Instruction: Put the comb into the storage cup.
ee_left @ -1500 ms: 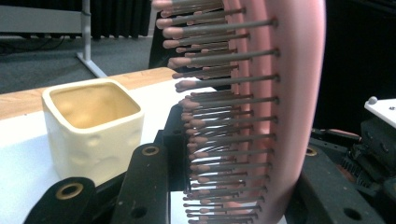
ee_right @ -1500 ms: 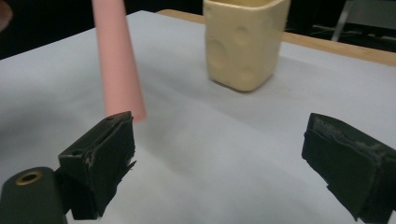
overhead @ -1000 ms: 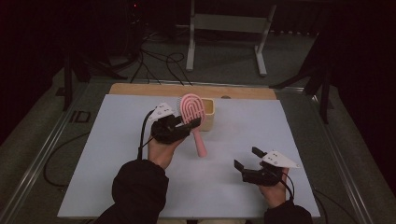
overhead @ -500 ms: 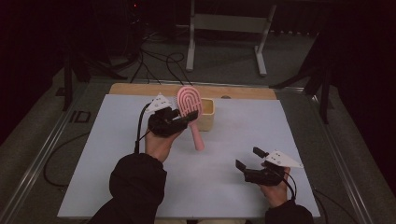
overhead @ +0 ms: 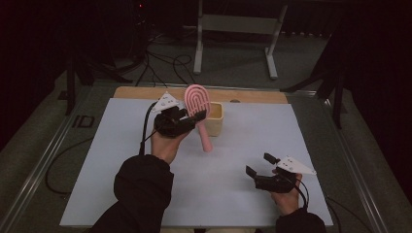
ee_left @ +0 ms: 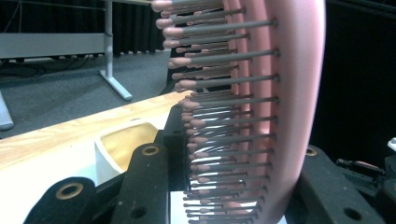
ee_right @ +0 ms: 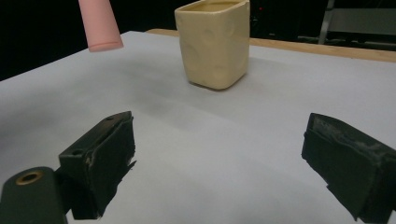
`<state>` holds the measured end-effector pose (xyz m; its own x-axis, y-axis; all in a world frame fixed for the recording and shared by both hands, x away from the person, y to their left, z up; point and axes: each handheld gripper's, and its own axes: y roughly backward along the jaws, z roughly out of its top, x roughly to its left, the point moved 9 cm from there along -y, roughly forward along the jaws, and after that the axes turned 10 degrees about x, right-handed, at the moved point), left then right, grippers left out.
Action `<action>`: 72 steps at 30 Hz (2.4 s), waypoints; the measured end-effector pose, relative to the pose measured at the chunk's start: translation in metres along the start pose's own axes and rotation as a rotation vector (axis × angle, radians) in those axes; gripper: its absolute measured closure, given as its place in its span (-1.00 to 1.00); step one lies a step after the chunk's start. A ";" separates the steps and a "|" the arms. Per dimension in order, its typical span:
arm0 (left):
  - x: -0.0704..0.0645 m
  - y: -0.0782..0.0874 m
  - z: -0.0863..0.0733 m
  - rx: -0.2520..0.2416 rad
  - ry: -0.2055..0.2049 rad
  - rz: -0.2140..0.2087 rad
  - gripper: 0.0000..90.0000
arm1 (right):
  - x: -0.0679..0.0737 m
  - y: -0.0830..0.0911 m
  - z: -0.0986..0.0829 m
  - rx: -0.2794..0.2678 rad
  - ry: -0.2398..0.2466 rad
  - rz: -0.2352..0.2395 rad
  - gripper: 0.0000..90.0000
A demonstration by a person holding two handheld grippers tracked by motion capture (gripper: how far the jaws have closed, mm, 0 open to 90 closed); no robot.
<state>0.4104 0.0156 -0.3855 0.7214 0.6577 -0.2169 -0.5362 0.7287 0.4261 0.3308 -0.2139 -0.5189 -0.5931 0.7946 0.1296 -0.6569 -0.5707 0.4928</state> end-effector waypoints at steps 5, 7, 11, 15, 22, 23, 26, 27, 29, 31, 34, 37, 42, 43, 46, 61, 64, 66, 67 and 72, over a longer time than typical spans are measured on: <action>0.003 0.000 0.003 -0.004 -0.006 0.011 0.45 | -0.001 -0.001 -0.001 0.003 -0.001 -0.004 -0.79; 0.004 0.000 0.004 -0.004 -0.006 0.015 0.45 | -0.001 -0.001 -0.001 0.003 -0.003 -0.006 -0.79; 0.008 -0.001 0.006 -0.007 -0.004 0.023 0.45 | 0.000 -0.002 -0.001 0.005 -0.002 -0.007 -0.79; 0.011 -0.001 0.008 -0.010 0.000 0.030 0.45 | 0.000 -0.002 -0.002 0.012 -0.001 -0.007 -0.79; 0.017 -0.004 0.012 -0.028 0.002 0.050 0.45 | 0.000 -0.004 -0.003 0.021 -0.001 -0.010 -0.79; 0.018 -0.004 0.013 -0.031 0.004 0.053 0.45 | 0.000 -0.004 -0.003 0.021 0.001 -0.010 -0.79; 0.020 -0.006 0.015 -0.034 0.004 0.063 0.45 | 0.000 -0.004 -0.003 0.023 0.000 -0.010 -0.79; 0.020 -0.007 0.016 -0.035 0.003 0.066 0.45 | 0.001 -0.004 -0.003 0.024 -0.001 -0.008 -0.79; 0.021 -0.007 0.017 -0.036 0.002 0.070 0.45 | 0.000 -0.004 -0.003 0.024 0.000 -0.008 -0.78; 0.022 -0.008 0.019 -0.039 -0.002 0.077 0.45 | 0.000 -0.005 -0.004 0.029 0.000 -0.009 -0.78; 0.022 -0.010 0.020 -0.039 -0.004 0.081 0.45 | 0.001 -0.005 -0.004 0.032 0.001 -0.009 -0.78; 0.023 -0.011 0.021 -0.041 -0.006 0.085 0.45 | 0.001 -0.005 -0.005 0.035 -0.001 -0.010 -0.78; 0.026 -0.013 0.022 -0.043 -0.003 0.093 0.45 | 0.001 -0.006 -0.005 0.036 -0.002 -0.009 -0.78; 0.026 -0.014 0.022 -0.039 -0.004 0.096 0.45 | 0.001 -0.006 -0.005 0.037 -0.002 -0.008 -0.78; 0.028 -0.016 0.023 -0.040 -0.003 0.102 0.45 | 0.002 -0.007 -0.005 0.039 -0.001 -0.004 -0.78; 0.032 -0.023 0.032 -0.031 -0.023 0.129 0.45 | 0.002 -0.009 -0.007 0.049 -0.002 -0.002 -0.78; 0.034 -0.024 0.033 -0.032 -0.023 0.136 0.45 | 0.003 -0.009 -0.007 0.049 -0.002 -0.002 -0.78; 0.035 -0.025 0.034 -0.033 -0.021 0.140 0.45 | 0.003 -0.009 -0.007 0.051 -0.004 0.000 -0.78; 0.035 -0.025 0.034 -0.032 -0.020 0.142 0.45 | 0.003 -0.009 -0.007 0.051 -0.004 -0.001 -0.78; 0.038 -0.026 0.038 -0.036 -0.019 0.152 0.45 | 0.003 -0.009 -0.007 0.053 -0.002 -0.002 -0.78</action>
<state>0.4682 0.0146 -0.3717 0.6386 0.7575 -0.1354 -0.6551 0.6275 0.4209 0.3318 -0.2077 -0.5293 -0.5908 0.7961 0.1307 -0.6323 -0.5576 0.5379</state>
